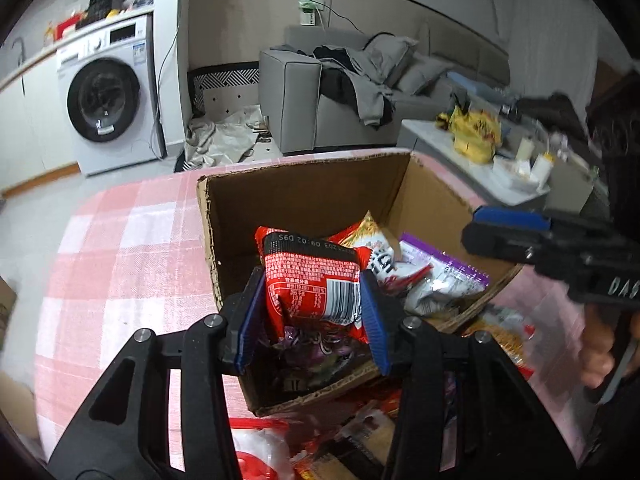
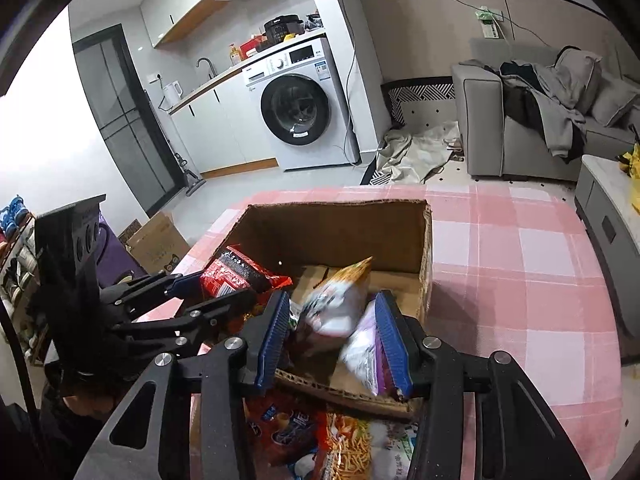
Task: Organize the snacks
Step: 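Open both grippers to drop the packs into the box and withdraw, then lower the left gripper onto the white-red balloon glue pack and close it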
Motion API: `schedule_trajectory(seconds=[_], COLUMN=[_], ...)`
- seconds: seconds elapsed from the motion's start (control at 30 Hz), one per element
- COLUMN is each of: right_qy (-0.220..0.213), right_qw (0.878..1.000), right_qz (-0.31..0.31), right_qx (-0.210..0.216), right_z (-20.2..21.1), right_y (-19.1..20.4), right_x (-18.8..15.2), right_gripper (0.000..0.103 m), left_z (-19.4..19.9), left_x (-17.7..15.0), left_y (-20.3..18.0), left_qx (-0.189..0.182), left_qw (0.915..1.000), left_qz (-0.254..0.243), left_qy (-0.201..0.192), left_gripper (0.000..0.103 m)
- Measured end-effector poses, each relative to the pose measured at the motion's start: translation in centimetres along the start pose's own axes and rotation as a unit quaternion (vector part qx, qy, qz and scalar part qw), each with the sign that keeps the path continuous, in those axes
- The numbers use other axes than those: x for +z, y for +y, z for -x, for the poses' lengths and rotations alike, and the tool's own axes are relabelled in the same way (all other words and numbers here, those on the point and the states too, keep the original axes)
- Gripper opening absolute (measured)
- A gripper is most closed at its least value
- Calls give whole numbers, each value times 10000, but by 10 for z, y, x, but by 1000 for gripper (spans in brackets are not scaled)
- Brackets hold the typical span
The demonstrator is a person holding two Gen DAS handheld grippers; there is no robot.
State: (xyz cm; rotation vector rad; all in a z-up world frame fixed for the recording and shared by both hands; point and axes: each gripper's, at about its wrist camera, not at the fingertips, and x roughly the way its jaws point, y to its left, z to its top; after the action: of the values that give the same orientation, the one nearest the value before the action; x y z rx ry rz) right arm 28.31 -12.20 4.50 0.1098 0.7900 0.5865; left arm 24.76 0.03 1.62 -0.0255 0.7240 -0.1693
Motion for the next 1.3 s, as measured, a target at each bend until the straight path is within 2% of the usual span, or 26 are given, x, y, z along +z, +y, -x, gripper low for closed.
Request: schedule_trajectory(seconds=[0.1,0.3,0.4,0.47,0.5,0.53,0.57,0.63,0.67,0.7,0.93,1.07,1.3], right_qy=[40,20,-3,-52,-55,-79,-123,-191,-224,-262,-265,-183,-10], right_qw=[10000,10000,10000,9999,9999,9999,9999,9998,9997,9995,9990,9990,9989], right_qz=[-28,40,82,104,109,103,95,112,122,144,148,62,-67], right_qx=[54,81,52,40,37,20,6,-11,-28,-79,-321,-411,-470], right_z=[3,10,13,17,18,21,25,34,38,43,66,76,81], right_y=[-2,1,3,4,4,5,6,8,9,10,14,10,2], right_x=[-3,-7,-8,-9,-9,-9,-10,-12,-13,-15,-38,-55,-79], right_gripper=[50,54,66,68,70,76,81,99,101,102,103,103,103], left_z=[-4,-6,-7,-4,1,4,9,23,30,37,85,105,116], left_x=[-2,1,1,1,0,0,0,0,-1,-2,-28,-50,-79], left_y=[-3,8,8,4,6,4,3,-1,-3,-5,1,10,14], left_qx=[-1,-212,-276,-258,-277,-288,-230,-192,-145,-76,273,449,669], left_qw=[9999,9997,9996,9996,9995,9995,9997,9998,9998,9998,9982,9966,9953], left_qz=[-152,-69,-52,-65,-54,-45,-25,-13,-2,41,359,576,634], left_qy=[4,43,91,107,104,96,68,-105,-162,-199,-403,-384,-289], left_gripper=[43,43,44,53,61,69,83,87,92,103,102,102,102])
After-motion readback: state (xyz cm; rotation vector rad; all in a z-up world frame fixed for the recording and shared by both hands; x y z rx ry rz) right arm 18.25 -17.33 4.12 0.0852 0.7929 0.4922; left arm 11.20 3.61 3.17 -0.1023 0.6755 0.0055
